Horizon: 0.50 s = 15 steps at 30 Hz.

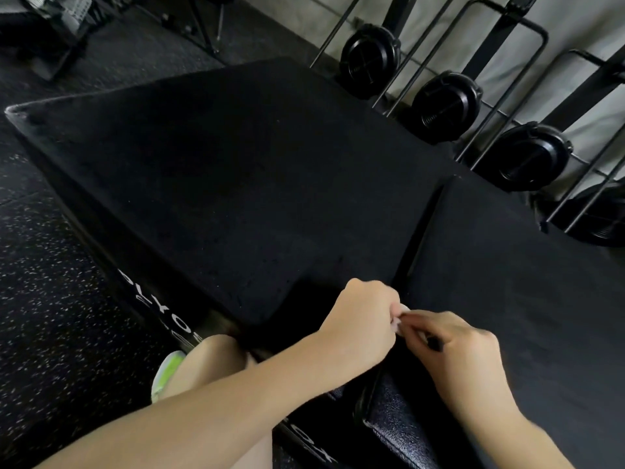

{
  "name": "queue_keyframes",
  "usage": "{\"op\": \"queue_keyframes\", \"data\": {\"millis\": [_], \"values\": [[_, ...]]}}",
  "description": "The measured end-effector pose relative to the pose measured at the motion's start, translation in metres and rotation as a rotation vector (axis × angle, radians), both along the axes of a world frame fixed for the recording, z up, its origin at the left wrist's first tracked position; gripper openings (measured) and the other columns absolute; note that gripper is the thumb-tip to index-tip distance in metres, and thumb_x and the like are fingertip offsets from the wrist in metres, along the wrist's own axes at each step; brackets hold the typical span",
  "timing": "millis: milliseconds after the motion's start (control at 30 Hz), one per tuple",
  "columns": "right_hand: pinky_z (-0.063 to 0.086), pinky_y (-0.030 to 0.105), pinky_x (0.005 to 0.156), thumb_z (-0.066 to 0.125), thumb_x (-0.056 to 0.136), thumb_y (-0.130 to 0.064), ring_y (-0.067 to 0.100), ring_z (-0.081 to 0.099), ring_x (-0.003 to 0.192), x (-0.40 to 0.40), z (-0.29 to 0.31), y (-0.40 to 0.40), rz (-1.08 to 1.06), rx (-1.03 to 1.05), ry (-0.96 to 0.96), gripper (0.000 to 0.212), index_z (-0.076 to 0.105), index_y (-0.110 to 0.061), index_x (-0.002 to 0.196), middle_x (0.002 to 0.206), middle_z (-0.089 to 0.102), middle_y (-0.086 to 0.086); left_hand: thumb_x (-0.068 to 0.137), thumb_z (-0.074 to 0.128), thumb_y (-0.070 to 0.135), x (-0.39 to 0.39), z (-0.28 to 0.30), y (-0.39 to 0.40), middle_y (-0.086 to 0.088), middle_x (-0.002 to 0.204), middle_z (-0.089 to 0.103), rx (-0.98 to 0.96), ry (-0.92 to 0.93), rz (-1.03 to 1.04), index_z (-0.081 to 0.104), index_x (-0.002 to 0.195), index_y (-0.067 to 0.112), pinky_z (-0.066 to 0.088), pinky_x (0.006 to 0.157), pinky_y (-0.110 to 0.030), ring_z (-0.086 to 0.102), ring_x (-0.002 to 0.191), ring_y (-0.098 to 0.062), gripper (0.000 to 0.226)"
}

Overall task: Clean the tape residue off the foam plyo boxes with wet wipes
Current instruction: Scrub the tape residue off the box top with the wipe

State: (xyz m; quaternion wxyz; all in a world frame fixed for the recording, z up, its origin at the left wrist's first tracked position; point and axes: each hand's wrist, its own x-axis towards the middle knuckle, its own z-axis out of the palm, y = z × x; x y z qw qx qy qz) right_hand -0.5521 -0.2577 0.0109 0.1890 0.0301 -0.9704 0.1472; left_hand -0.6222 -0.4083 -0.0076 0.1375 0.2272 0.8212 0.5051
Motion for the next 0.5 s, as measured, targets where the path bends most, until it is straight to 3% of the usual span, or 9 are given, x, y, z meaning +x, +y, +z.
{"op": "queue_keyframes", "data": {"millis": [167, 367, 500], "values": [[0.047, 0.016, 0.074, 0.087, 0.074, -0.004, 0.014, 0.071, 0.078, -0.035, -0.005, 0.027, -0.028, 0.047, 0.003, 0.019, 0.080, -0.016, 0.087, 0.094, 0.077, -0.006, 0.087, 0.063, 0.009, -0.037, -0.010, 0.040, -0.009, 0.096, 0.071, 0.002, 0.057, 0.070, 0.073, 0.087, 0.012, 0.059, 0.077, -0.039, 0.068, 0.086, -0.027, 0.011], [0.051, 0.034, 0.066, 0.075, 0.089, -0.012, 0.030, 0.071, 0.072, -0.128, 0.005, 0.084, -0.088, 0.137, -0.055, 0.006, 0.081, -0.015, 0.087, 0.085, 0.078, 0.003, 0.085, 0.066, 0.009, -0.128, -0.008, 0.115, -0.012, 0.088, 0.065, -0.095, 0.200, 0.109, 0.072, 0.086, 0.011, 0.059, 0.070, -0.041, 0.064, 0.076, -0.031, 0.006], [0.034, 0.019, 0.062, 0.068, 0.095, -0.020, 0.030, 0.068, 0.074, -0.160, 0.006, 0.102, -0.177, 0.051, -0.149, 0.015, 0.081, -0.012, 0.092, 0.079, 0.076, 0.008, 0.084, 0.066, 0.004, -0.161, 0.006, 0.135, -0.012, 0.094, 0.064, -0.170, 0.180, 0.075, 0.072, 0.088, 0.009, 0.058, 0.072, -0.037, 0.063, 0.081, -0.028, 0.008]]}}
